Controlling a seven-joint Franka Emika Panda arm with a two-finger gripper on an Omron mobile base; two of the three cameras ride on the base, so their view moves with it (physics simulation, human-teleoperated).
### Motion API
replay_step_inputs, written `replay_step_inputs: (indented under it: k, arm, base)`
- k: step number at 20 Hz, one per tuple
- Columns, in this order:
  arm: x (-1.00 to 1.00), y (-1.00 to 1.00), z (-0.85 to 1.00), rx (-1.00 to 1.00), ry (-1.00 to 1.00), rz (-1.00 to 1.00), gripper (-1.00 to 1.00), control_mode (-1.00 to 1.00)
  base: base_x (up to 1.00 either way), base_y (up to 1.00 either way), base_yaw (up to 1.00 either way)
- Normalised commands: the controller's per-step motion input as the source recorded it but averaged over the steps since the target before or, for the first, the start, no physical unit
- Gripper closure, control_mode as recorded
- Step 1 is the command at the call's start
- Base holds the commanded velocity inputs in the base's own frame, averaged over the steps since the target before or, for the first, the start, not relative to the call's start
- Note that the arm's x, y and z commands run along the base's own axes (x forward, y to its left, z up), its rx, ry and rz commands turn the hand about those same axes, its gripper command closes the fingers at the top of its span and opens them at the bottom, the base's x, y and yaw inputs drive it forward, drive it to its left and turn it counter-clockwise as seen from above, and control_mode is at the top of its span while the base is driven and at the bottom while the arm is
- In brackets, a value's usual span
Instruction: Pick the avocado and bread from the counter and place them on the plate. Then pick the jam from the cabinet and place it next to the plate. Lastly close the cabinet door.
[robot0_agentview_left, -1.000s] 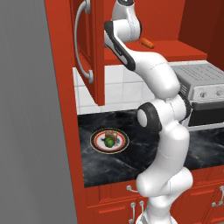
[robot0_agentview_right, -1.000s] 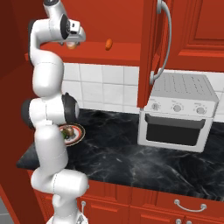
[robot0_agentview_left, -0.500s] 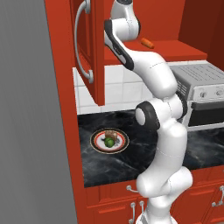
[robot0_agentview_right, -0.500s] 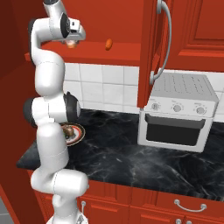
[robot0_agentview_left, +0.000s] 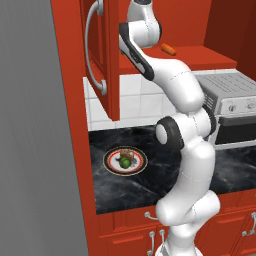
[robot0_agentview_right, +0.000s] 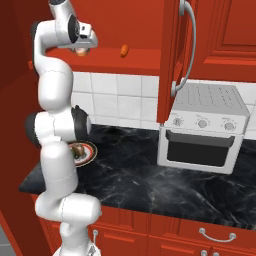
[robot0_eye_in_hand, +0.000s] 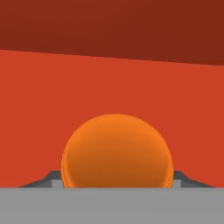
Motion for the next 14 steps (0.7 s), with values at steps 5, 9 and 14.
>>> replay_step_inputs:
  k: [5, 9, 14]
  arm:
    - [-1.00, -0.03, 0.29, 0.00, -0.10, -0.06, 1.00, -1.00]
    - [-1.00, -0.01, 0.39, 0.00, -0.18, -0.06, 1.00, -1.00]
    - [-1.00, -0.03, 0.34, 0.00, -0.22, -0.06, 1.00, -1.00]
  base:
    - [0.00, 0.00, 0.00]
    - [0.00, 0.00, 0.00]
    - [0.00, 0.00, 0.00]
